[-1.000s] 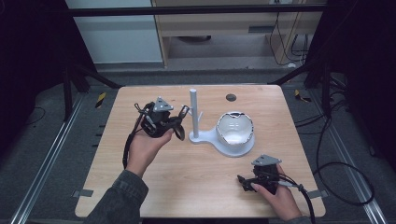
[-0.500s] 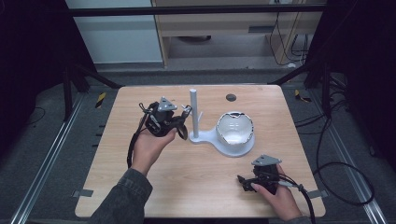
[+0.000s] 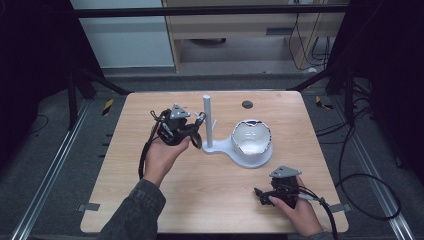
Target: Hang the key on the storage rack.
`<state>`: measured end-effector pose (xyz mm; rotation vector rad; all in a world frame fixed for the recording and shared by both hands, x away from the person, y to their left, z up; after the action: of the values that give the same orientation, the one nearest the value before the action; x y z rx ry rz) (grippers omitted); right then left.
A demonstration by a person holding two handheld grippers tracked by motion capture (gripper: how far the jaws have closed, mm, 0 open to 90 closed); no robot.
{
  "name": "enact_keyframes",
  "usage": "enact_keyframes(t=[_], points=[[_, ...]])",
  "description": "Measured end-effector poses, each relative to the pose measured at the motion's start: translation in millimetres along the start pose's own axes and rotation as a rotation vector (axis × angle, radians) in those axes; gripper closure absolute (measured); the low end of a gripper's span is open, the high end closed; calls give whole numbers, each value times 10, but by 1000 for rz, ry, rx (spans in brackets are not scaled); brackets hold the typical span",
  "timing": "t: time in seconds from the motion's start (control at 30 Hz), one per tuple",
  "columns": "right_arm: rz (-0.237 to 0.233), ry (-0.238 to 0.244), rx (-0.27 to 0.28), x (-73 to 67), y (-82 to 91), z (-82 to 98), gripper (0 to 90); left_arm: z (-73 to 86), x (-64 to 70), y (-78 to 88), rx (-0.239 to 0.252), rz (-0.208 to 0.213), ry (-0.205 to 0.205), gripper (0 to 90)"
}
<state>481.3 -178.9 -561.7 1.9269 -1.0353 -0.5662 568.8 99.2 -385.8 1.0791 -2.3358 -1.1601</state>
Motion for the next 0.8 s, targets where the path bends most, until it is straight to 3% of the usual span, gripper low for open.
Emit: enact_keyframes(t=[0.8], points=[[1, 5, 0, 3, 0, 3, 5, 15, -19, -167, 39, -25, 17, 800]])
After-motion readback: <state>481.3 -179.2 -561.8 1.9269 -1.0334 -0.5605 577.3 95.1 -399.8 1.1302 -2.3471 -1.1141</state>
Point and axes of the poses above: each handheld gripper's, and its own axes: y roughly backward along the jaws, z roughly out of its underside, x roughly to its right, the point moved 7 cm from there along -y, roughly forward along the jaws, and after that the axes turned 14 degrees about -x, right-handed, at the moved point
